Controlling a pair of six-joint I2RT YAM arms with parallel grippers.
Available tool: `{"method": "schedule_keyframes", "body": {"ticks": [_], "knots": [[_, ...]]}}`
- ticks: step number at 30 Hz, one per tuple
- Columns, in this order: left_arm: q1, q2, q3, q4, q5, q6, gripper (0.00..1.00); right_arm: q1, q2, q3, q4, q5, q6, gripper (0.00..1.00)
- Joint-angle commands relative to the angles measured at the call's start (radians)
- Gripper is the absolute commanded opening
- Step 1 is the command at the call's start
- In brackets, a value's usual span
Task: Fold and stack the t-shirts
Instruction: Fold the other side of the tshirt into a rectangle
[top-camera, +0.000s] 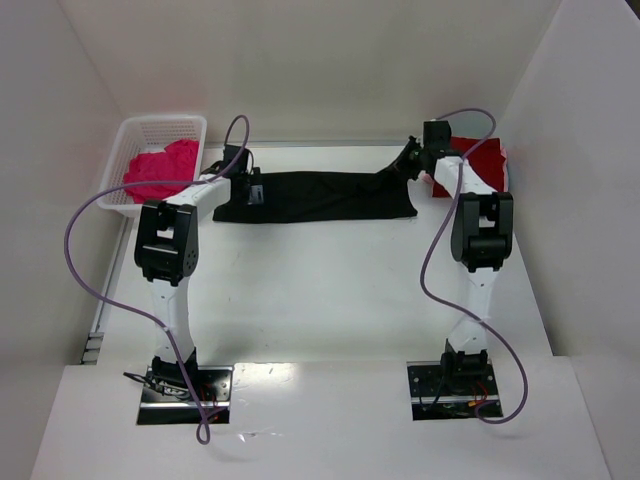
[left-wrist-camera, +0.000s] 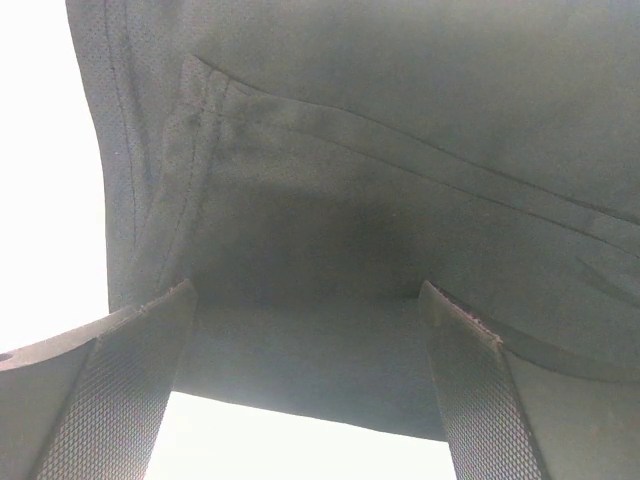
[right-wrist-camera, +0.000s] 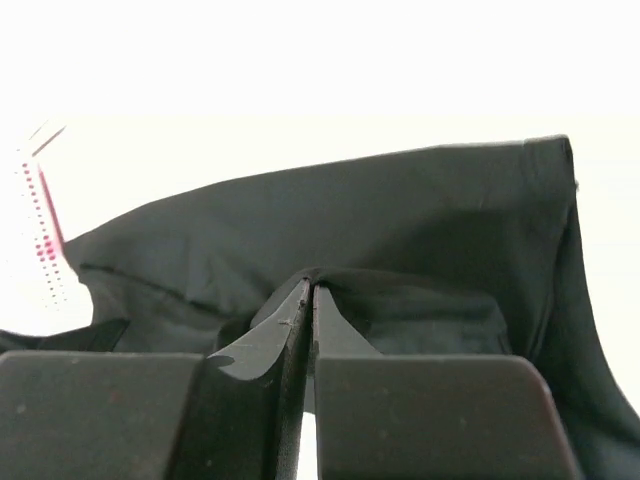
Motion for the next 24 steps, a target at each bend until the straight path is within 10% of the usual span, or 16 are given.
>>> {"method": "schedule_keyframes", "body": {"ticks": [1,10,24], "knots": [[0.01,0.013,0.014,0.023,0.021,0.009,1.0,0.009,0.083,0.097,-0.016,-0.012,0.023,0.05],[0.01,0.013,0.014,0.023,0.032,0.009,1.0,-0.011,0.076,0.163,-0.031,-0.001,0.014,0.64],[0.01,0.002,0.005,0.014,0.032,0.018,1.0,0.018,-0.186,-0.226,0.055,-0.03,-0.061,0.62]]}}
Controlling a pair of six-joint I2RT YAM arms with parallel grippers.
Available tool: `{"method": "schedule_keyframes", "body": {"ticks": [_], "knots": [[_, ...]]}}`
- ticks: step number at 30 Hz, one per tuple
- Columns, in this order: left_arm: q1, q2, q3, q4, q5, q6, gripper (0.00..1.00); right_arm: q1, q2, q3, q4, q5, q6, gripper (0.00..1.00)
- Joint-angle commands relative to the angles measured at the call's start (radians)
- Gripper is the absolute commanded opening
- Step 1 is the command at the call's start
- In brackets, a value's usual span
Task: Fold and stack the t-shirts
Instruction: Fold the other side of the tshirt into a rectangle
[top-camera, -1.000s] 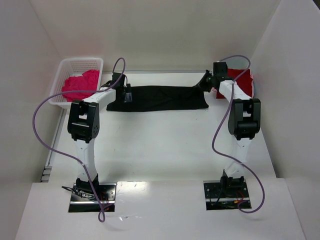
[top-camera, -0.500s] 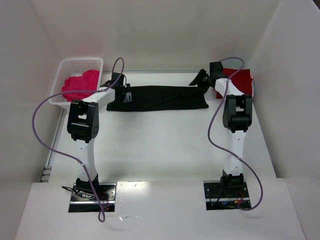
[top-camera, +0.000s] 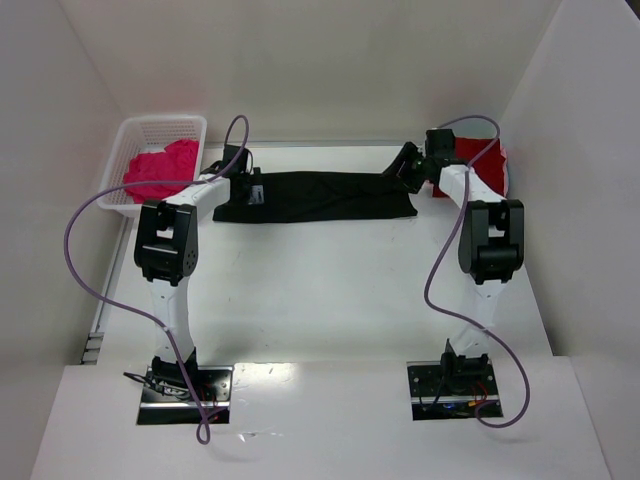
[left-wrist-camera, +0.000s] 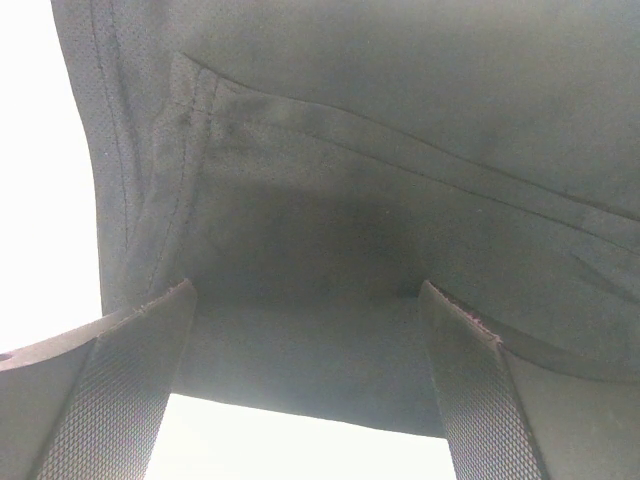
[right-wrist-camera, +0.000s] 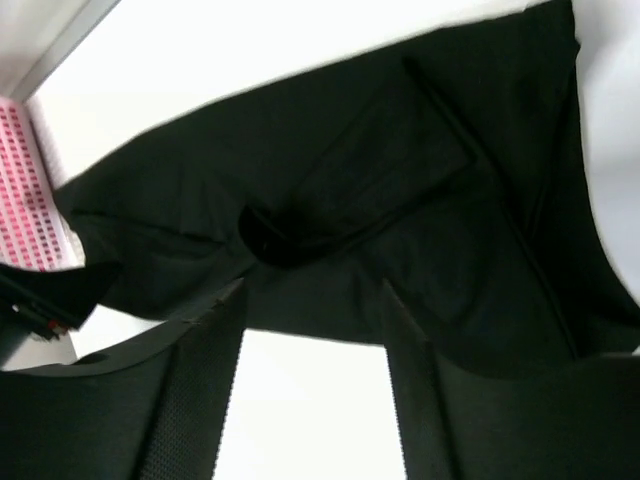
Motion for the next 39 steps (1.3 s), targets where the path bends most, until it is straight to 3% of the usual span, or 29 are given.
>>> {"method": "schedule_keyframes", "body": {"ticks": [1,5,10,25,35,39], "knots": [[0.007,0.002,0.005,0.014,0.009,0.015,1.0,0.032,-0.07,-0.067,0.052,-0.007,-0.041,0.6],[0.007,0.002,-0.004,0.014,0.018,0.015,1.0,0.081,-0.055,-0.078,0.061,0.034,-0.061,0.53],[0.007,0.002,-0.004,0.014,0.027,0.015,1.0,0.161,0.035,0.005,0.004,0.111,-0.096,0.52],[0.007,0.002,-0.004,0.014,0.036,0.024,1.0,0.183,0.183,0.151,-0.048,0.254,-0.106,0.45],[0.007,0.002,-0.013,0.014,0.036,0.024,1.0,0.183,0.358,0.491,-0.169,0.294,-0.145,0.45],[0.007,0.002,-0.013,0.014,0.036,0.024,1.0,0.183,0.407,0.553,-0.192,0.304,-0.145,0.45]]}}
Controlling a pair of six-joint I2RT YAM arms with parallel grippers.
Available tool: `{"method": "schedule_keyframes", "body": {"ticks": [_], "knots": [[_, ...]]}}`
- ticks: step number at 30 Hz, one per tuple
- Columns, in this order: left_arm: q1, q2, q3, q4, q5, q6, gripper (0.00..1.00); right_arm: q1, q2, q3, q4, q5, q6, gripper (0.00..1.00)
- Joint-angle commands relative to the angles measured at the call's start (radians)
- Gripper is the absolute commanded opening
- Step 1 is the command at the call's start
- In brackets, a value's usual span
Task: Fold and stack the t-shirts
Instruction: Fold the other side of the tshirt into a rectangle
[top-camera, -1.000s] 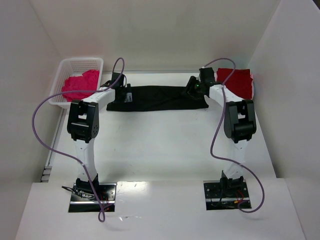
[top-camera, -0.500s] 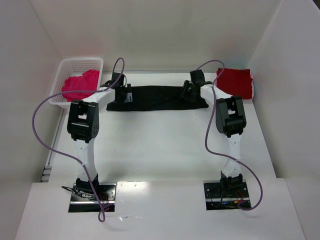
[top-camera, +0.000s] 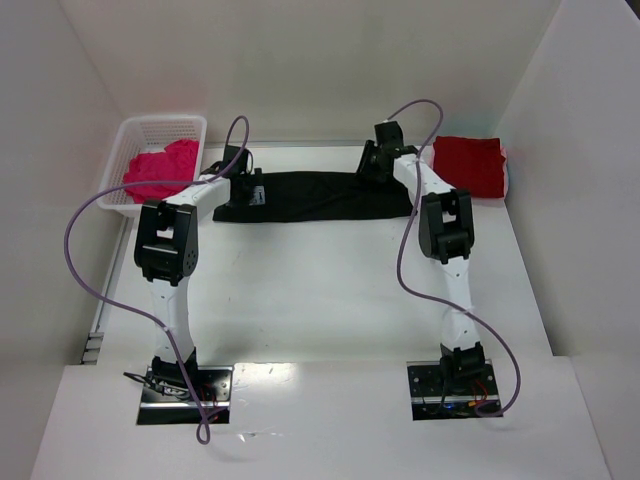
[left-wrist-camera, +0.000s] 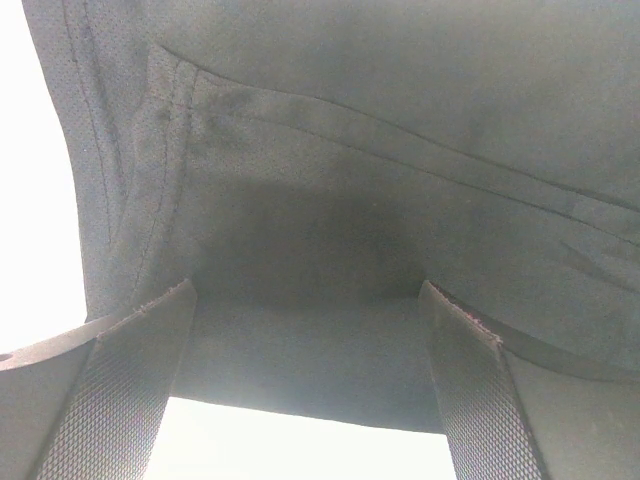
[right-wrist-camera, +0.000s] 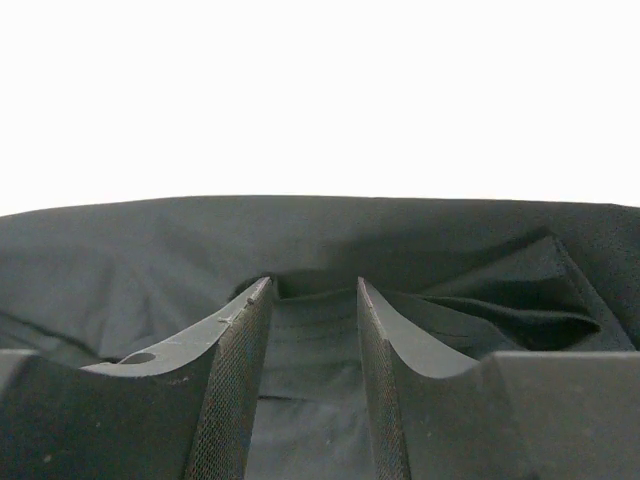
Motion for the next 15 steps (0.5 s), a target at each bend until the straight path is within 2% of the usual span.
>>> {"method": "schedule_keyframes", "body": {"ticks": [1,5,7,9,14,15], "knots": [[0.007,0.002,-0.009,0.014,0.01,0.022,1.0,-0.003,0.025,0.072,-0.057,0.033,-0.031,0.45],[0.007,0.002,-0.009,0.014,0.01,0.022,1.0,-0.003,-0.037,0.045,-0.038,0.059,-0.031,0.49],[0.007,0.002,0.001,0.014,0.001,0.022,1.0,-0.014,-0.093,0.024,-0.028,0.059,-0.031,0.54],[0.018,-0.009,0.013,0.005,-0.01,0.032,1.0,-0.023,-0.148,-0.041,-0.005,0.069,-0.031,0.58],[0.05,-0.03,0.037,-0.004,-0.01,0.032,1.0,-0.043,-0.433,-0.32,0.109,0.129,-0.031,0.7],[0.05,-0.039,0.037,-0.004,-0.01,0.032,1.0,-0.043,-0.472,-0.36,0.127,0.129,-0.031,0.71]]}}
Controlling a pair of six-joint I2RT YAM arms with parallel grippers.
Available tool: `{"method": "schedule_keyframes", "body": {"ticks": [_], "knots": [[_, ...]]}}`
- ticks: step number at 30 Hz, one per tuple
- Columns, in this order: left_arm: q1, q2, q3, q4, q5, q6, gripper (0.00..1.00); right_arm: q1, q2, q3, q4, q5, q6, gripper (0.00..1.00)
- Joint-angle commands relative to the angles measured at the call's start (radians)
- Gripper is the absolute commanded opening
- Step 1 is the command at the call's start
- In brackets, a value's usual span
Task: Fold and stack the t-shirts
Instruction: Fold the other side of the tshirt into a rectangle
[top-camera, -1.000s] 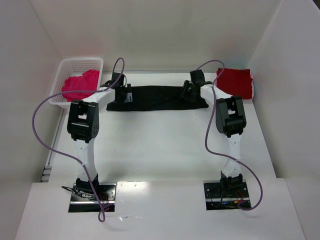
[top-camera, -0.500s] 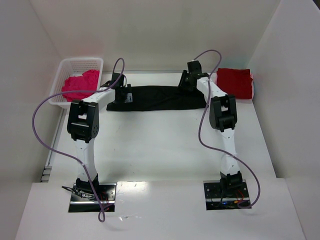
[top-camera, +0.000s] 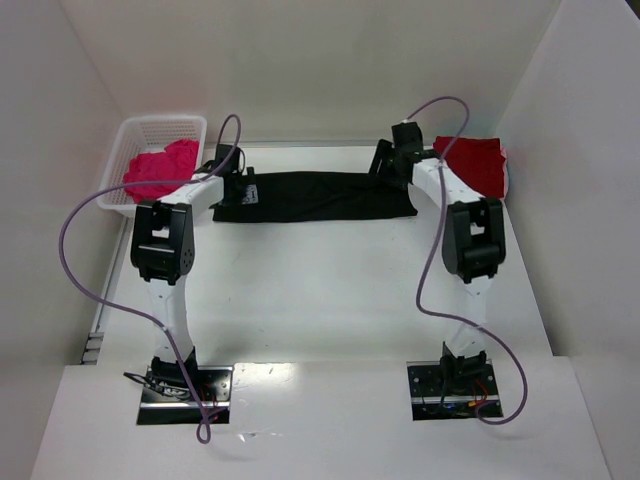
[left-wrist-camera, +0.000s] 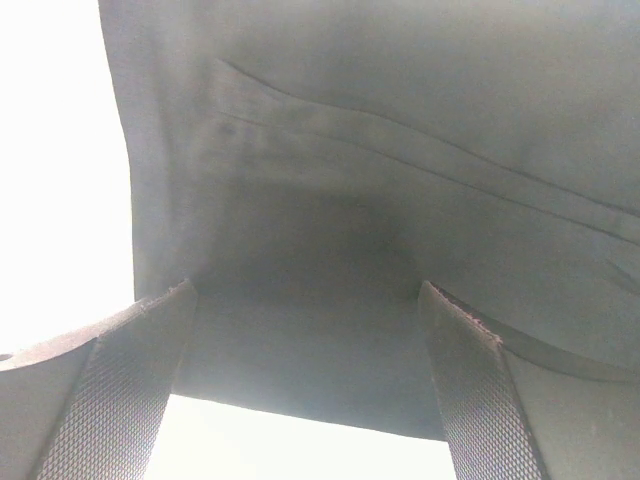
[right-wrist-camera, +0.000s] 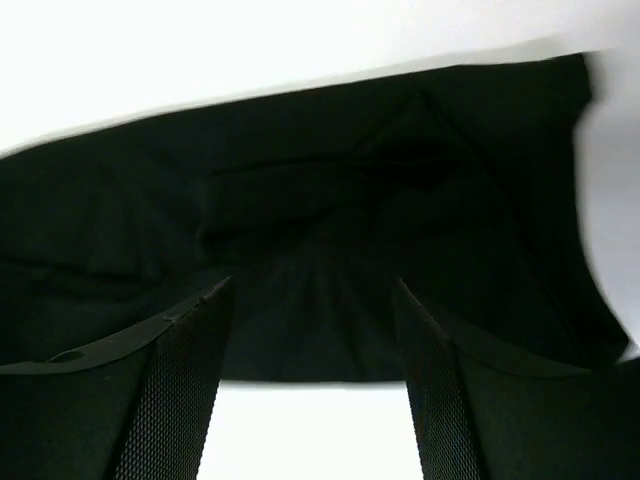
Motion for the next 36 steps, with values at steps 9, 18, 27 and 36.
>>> {"method": "schedule_keyframes", "body": {"ticks": [9,18,27,36], "knots": [[0.019,-0.084,0.003,0.013,0.069,0.033,1.0,-0.035,-0.264,-0.265,0.159,0.016,-0.018,0.63],[0.019,-0.073,-0.006,0.013,0.102,0.052,1.0,-0.015,-0.083,-0.148,0.127,0.015,-0.047,0.6],[0.019,-0.063,0.003,0.013,0.111,0.052,1.0,0.014,0.079,0.034,0.087,0.019,-0.047,0.59],[0.019,-0.044,0.003,0.013,0.102,0.052,1.0,0.014,0.201,0.191,0.011,0.037,-0.07,0.59]]}}
